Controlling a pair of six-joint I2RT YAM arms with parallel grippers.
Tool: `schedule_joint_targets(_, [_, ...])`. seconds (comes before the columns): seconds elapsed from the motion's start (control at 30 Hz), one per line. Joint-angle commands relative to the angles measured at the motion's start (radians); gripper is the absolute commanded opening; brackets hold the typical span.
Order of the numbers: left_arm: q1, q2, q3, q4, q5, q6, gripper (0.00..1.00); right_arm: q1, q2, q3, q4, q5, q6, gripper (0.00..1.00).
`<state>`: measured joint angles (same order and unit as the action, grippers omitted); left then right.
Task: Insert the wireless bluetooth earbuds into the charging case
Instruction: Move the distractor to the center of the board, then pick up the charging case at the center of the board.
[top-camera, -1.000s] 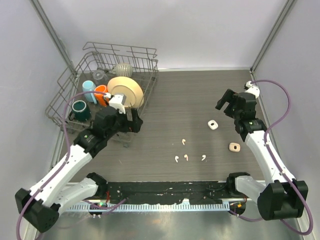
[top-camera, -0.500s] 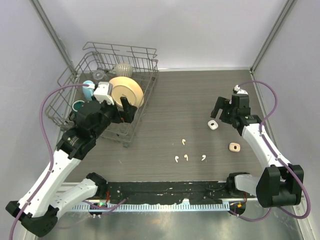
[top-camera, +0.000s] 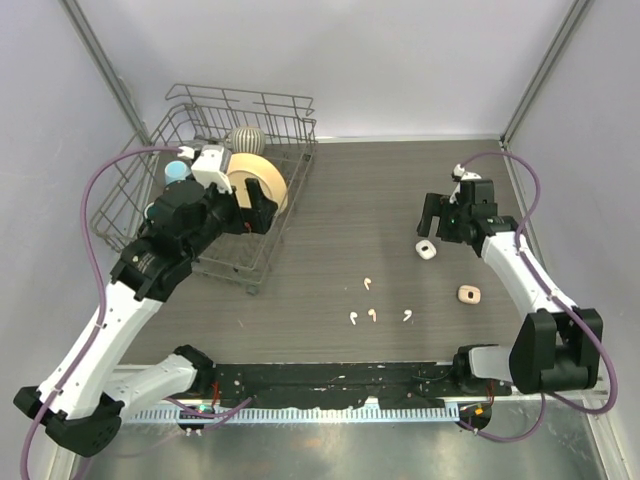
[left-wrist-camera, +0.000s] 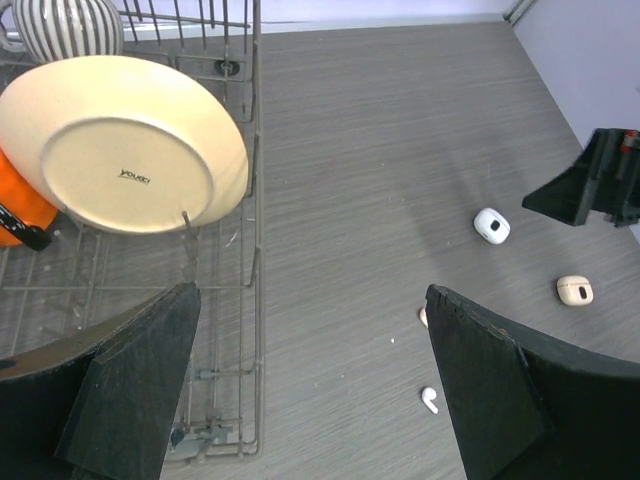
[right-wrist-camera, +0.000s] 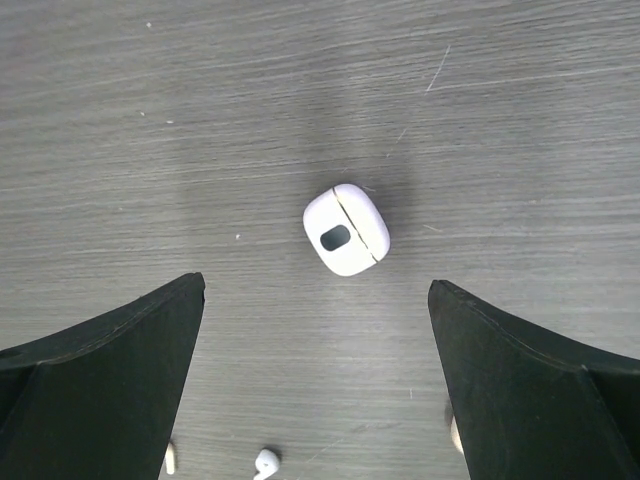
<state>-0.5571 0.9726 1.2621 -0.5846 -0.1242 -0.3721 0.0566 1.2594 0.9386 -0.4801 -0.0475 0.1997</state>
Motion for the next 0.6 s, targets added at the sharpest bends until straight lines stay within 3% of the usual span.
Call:
schedule_joint_targets(0.0, [-0.003,-0.066,-0.064,0.017,0.055,0.085,1.00,0.006,0.060,-0.053,0.119,-0.041,-0.080,1.00])
schedule_joint_targets(0.07, [-0.003,-0.112,-0.063,0.016,0.112,0.073,1.00,0.009,0.119,-0.035,0.083,-0.126,-0.127,0.98])
schedule_joint_targets(0.13, [-0.003,-0.152,-0.044,-0.021,0.176,0.076,1.00,0.025,0.171,-0.001,0.037,-0.071,-0.158,0.96])
schedule_joint_targets(0.27, [-0.003,-0.232,-0.134,0.003,0.140,0.076,1.00,0.043,0.213,-0.009,0.066,-0.043,-0.194,0.96])
schedule_joint_targets(0.57, [-0.003,-0.252,-0.125,-0.081,0.097,0.073,1.00,0.061,0.284,0.023,0.054,0.043,-0.249,0.95])
